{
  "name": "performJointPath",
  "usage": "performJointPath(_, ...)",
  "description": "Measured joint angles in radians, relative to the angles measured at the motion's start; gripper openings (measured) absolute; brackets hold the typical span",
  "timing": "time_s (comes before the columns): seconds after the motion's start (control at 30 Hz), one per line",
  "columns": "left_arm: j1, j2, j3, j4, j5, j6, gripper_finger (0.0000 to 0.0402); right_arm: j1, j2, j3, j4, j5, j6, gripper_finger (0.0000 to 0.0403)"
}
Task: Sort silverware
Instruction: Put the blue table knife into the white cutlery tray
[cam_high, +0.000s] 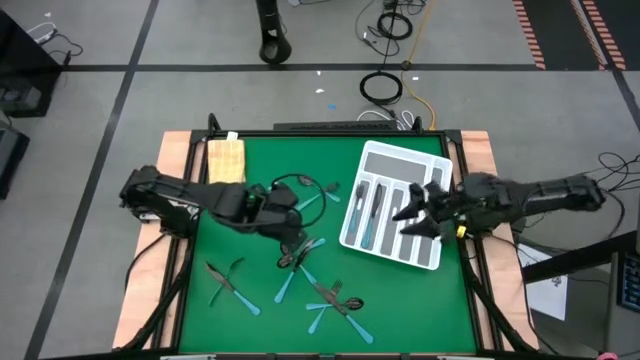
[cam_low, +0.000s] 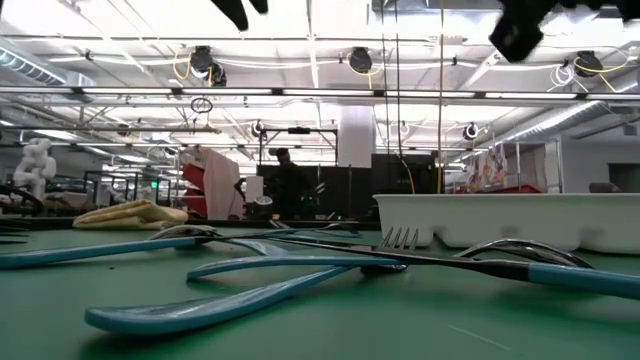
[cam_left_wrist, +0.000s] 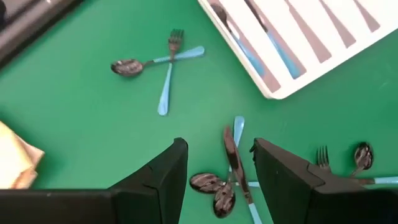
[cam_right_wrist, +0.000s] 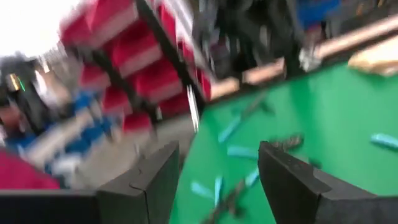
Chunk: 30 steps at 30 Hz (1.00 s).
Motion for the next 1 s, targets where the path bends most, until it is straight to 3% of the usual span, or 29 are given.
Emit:
performJointPath(0.1, -0.036, -0.023, 0.0, -0.022, -0.045, -0.002, 0.0187, 0.083, 0.21, 0.177, -0.259, 0.072, -0.05, 0.0196)
performJointPath(0.2, -0.069, -0.039, 0.0, -0.061, -0.06, -0.004, 0.0187, 0.157, 0.413, 0.304, -0.398, 0.154, -0.013, 0.0194)
performJointPath(0.43, -0.136, -0.063, 0.0, -0.195, -0.127, -0.092, 0.0187, 0.285, 0.762, 0.472, -0.383, 0.248, 0.092, 0.0193)
performJointPath(0.63, -0.185, -0.092, 0.0, -0.245, -0.169, -0.185, 0.0187, 0.374, 0.969, 0.565, -0.379, 0.309, 0.15, 0.0193)
performJointPath(1.0, -0.2, -0.095, 0.0, -0.247, -0.171, -0.209, 0.0187, 0.476, 1.16, 0.689, -0.341, 0.409, 0.29, 0.0193)
